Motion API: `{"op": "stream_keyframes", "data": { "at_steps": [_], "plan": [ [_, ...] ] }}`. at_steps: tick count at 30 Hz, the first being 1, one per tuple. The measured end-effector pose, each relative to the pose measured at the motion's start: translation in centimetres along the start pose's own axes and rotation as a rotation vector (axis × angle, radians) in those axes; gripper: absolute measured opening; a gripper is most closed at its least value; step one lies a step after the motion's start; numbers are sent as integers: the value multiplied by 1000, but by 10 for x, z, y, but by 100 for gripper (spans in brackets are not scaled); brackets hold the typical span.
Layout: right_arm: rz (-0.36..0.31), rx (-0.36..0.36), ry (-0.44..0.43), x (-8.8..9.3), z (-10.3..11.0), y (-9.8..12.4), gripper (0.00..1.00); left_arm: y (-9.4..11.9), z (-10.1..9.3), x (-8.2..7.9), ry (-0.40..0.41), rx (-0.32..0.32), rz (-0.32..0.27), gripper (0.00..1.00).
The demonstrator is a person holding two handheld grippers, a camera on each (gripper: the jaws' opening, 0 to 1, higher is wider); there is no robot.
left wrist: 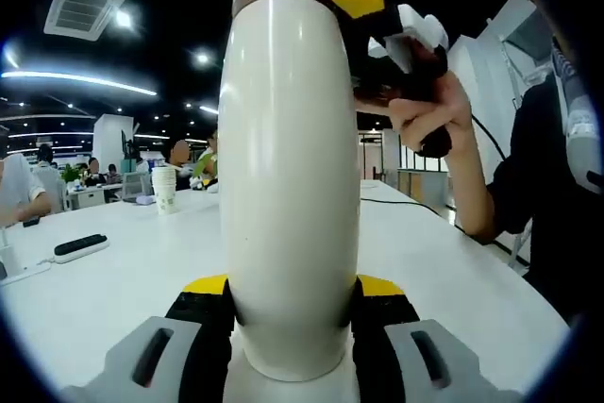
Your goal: Grasp the water cup twist off the cup lid place the cup lid on the table
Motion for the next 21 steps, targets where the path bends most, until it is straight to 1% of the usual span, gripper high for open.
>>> {"op": "stream_keyframes", "data": {
  "at_steps": [2, 3, 5, 10, 11, 14, 17, 18, 21],
  "plan": [
    [-7, -37, 39, -1, -1, -1, 46, 0, 0, 0, 1, 1, 0, 50],
    [-7, -50, 38, -1, -2, -2, 46, 0, 0, 0, 1, 0, 0, 50],
    [-9, -100, 34, -1, -5, -2, 46, 1, 0, 0, 0, 1, 0, 50],
    [-19, -277, 40, 0, -12, -7, 46, 1, -1, 0, 2, 1, -1, 50],
    [-23, -333, 35, 1, -13, -8, 46, 1, -1, 0, 2, 1, -1, 50],
    [-39, -463, 15, 2, -19, -12, 46, 1, -1, 0, 2, 2, -1, 50],
    [-55, -558, 40, 4, -26, -16, 46, 1, -1, 0, 0, 3, -1, 50],
    [-54, -592, 30, 5, -27, -17, 46, 1, -1, 0, 0, 3, -1, 50],
    [-53, -639, 14, 6, -29, -23, 46, 1, -1, 0, 3, 3, -1, 50]
  ]
}}
Point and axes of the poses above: the point that each gripper's makers call its tool centre point, and the gripper's own axes: y roughly backward along the fingers, z roughly to its left, x roughly out of its underside, the point moved 8 cm from there along y, roughly backward along the fingers, and after that the axes turned 12 degrees about x, right-handed, at the moved point
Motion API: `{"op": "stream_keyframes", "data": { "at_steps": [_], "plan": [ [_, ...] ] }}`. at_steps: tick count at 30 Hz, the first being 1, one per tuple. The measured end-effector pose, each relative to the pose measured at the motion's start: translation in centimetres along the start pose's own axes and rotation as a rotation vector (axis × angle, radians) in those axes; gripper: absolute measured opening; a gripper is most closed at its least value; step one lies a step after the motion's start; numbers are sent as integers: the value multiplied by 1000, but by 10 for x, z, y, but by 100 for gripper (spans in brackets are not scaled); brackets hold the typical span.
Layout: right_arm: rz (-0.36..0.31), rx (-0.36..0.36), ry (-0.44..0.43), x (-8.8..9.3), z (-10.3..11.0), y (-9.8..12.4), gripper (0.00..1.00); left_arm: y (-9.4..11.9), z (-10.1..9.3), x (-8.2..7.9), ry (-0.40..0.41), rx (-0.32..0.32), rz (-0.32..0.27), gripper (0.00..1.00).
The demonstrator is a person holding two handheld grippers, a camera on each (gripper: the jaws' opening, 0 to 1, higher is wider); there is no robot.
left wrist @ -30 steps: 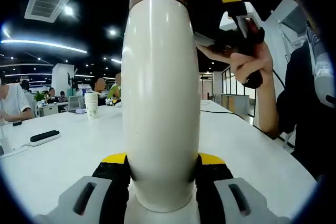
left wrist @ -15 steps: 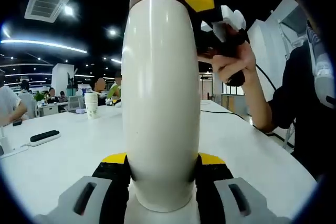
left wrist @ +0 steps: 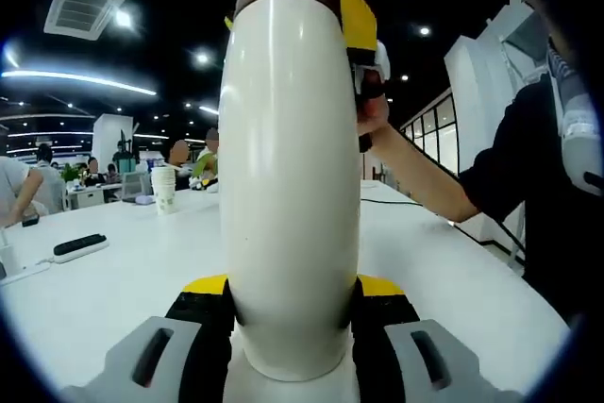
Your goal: Grasp the water cup twist off the cup lid place the cup lid on the table
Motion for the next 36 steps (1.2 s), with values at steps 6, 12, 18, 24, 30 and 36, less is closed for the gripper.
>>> {"op": "stream_keyframes", "data": {
  "at_steps": [6, 12, 18, 24, 30, 36],
  "plan": [
    [17, 63, -85, 2, 4, -1, 46, 0, 0, 0, 0, 0, 0, 50],
    [-39, 298, -115, -16, 18, 7, 67, 0, 0, -1, -3, 3, 0, 50],
    [-63, 580, -63, -29, 43, 20, 60, 0, 0, -1, -3, 0, 1, 50],
    [-50, 738, 44, -25, 62, 18, 59, 0, 1, -1, -4, -2, 2, 50],
    [-12, 781, 17, -18, 49, 17, 56, -1, 1, -1, -5, -3, 3, 50],
    [69, 740, 91, -8, 44, 0, 53, -1, 1, -1, -4, -4, 4, 50]
  ]
}}
Point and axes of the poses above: the point that each gripper's makers call its tool centre point, and the gripper's own axes: y roughly backward along the fingers, z roughly to its left, x roughly out of its underside, the point moved 8 cm from there along y, roughly backward along the fingers, and after that the axes turned 12 degrees about x, right-handed, at the moved point
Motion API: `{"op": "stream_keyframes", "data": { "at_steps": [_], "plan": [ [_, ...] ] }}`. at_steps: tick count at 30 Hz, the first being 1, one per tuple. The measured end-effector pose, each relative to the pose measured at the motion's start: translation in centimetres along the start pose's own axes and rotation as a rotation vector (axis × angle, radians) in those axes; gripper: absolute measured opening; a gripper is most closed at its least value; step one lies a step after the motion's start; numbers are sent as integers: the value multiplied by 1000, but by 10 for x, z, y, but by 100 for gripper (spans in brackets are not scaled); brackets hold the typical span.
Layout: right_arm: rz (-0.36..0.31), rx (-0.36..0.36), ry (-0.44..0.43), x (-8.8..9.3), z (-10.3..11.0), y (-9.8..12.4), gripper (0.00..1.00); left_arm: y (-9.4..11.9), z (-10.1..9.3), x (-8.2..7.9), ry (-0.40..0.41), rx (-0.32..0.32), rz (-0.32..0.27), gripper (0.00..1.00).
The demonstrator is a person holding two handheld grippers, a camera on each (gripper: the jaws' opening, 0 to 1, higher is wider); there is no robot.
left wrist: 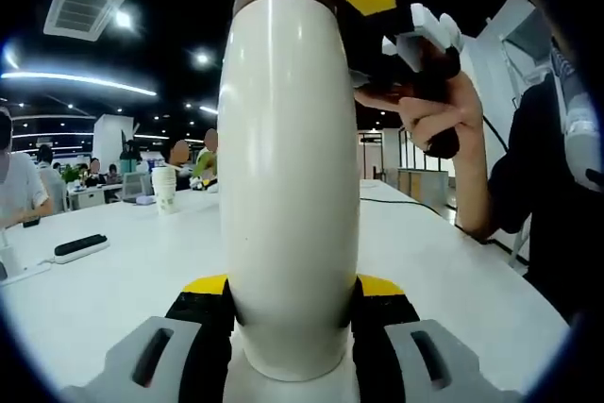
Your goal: Grasp the water cup twist off the cup lid place the cup lid on the table
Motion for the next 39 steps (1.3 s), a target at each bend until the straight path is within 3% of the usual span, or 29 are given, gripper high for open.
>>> {"op": "stream_keyframes", "data": {
  "at_steps": [2, 6, 9, 17, 19, 21, 26, 30, 32, 34, 36, 38, 39],
  "plan": [
    [11, -19, 21, 2, 0, -3, 48, 0, 0, 0, -1, 0, 0, 50],
    [4, -55, 10, 1, -2, -3, 48, 0, 1, 0, -1, 0, 0, 50],
    [-7, -124, 3, 1, -4, -3, 47, 0, 1, 0, -3, 2, -1, 50],
    [-34, -449, -45, 5, -21, -14, 47, -1, 0, 0, -1, 4, -2, 50],
    [-30, -503, -71, 6, -22, -16, 47, -1, 0, 0, 2, 3, -2, 50],
    [-46, -579, -50, 6, -25, -20, 47, -1, 0, 0, 2, 3, -1, 50],
    [-53, -656, -17, 7, -29, -25, 47, -1, 0, 0, 2, 4, -2, 50],
    [-54, -649, -26, 8, -28, -25, 48, -2, 0, -1, 1, 5, -2, 50],
    [-4, -604, -56, 10, -27, -23, 49, -2, 0, -1, 1, 5, -2, 50],
    [8, -558, -45, 11, -24, -18, 60, -2, 0, -1, 0, 5, -2, 50],
    [12, -489, -60, 11, -21, -11, 70, -2, 0, -1, 0, 5, -2, 50],
    [-7, -394, -85, 8, -19, -2, 71, -2, -1, -1, -1, 5, -2, 50],
    [-24, -308, -86, 5, -17, 4, 71, -2, -1, -1, -1, 5, -2, 50]
  ]
}}
Point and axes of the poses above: the point that each gripper's makers call its tool centre point, and the gripper's own axes: y roughly backward along the fingers, z roughly to its left, x roughly out of its underside, the point moved 8 cm from there along y, roughly backward along the fingers, and after that the axes turned 12 degrees about x, right-handed, at the moved point
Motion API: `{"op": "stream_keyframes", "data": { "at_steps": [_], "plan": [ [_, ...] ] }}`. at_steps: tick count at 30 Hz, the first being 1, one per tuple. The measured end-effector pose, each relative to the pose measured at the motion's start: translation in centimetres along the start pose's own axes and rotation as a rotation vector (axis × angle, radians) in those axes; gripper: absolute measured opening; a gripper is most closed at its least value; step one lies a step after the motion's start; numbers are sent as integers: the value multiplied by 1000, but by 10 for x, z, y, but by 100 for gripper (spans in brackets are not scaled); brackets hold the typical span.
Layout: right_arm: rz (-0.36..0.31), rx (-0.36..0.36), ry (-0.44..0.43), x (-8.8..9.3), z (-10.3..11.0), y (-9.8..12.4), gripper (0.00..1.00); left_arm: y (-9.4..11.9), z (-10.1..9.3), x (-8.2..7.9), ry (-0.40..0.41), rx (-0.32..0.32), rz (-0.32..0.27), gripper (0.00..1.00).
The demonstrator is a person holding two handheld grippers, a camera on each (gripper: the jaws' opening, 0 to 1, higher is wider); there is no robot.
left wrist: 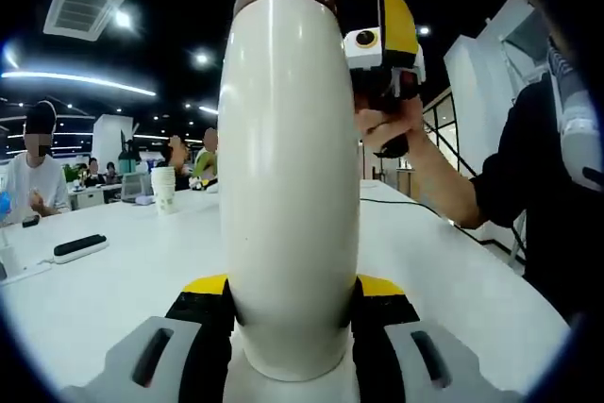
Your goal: Grasp the water cup twist off the cup lid place the cup lid on the table
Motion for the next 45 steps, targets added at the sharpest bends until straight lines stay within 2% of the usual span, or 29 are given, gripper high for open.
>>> {"op": "stream_keyframes", "data": {
  "at_steps": [1, 2, 4, 6, 10, 17, 20, 21, 25, 28, 33, 37, 40, 45],
  "plan": [
    [-17, 43, 7, -2, 2, 2, 71, 0, 0, 0, 0, 0, 0, 50],
    [-28, 132, 23, -4, 6, 7, 70, 0, -1, 0, 0, 0, 0, 50],
    [-47, 239, 16, -5, 12, 11, 67, 0, 0, 0, 0, 0, 0, 50],
    [-60, 287, 4, -5, 23, 13, 63, 1, 0, 0, -1, -2, 1, 50],
    [-62, 349, 52, -5, 26, 3, 62, 1, 0, 0, 0, -4, 1, 50],
    [-35, 341, 36, -3, 12, -10, 50, 1, -1, 0, -1, -3, 1, 50],
    [-28, 295, 20, -3, 13, -11, 47, 1, -1, 1, -1, -3, 1, 50],
    [-26, 275, 39, -3, 13, -11, 47, 1, -1, 1, -1, -3, 1, 50],
    [-20, 172, 31, -3, 9, -11, 47, 1, 1, 1, -1, -2, 1, 50],
    [-16, 60, 10, -3, 3, -14, 47, 2, 1, 1, 0, -2, 1, 50],
    [-33, -183, -48, 0, -9, -21, 47, 3, 2, 1, 5, -3, 0, 50],
    [-40, -320, -50, 1, -16, -25, 47, 3, 2, 1, 2, -2, 0, 50],
    [-46, -382, -62, 2, -21, -28, 47, 3, 2, 1, 0, -1, 0, 50],
    [-50, -396, -68, 3, -20, -30, 47, 2, 1, 1, 1, 0, 0, 50]
  ]
}}
Point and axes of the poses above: the point that each gripper's makers call its tool centre point, and the gripper's own axes: y roughly backward along the fingers, z roughly to its left, x roughly out of its underside, the point moved 8 cm from there along y, roughly backward along the fingers, and after that the axes turned 12 degrees about x, right-handed, at the moved point
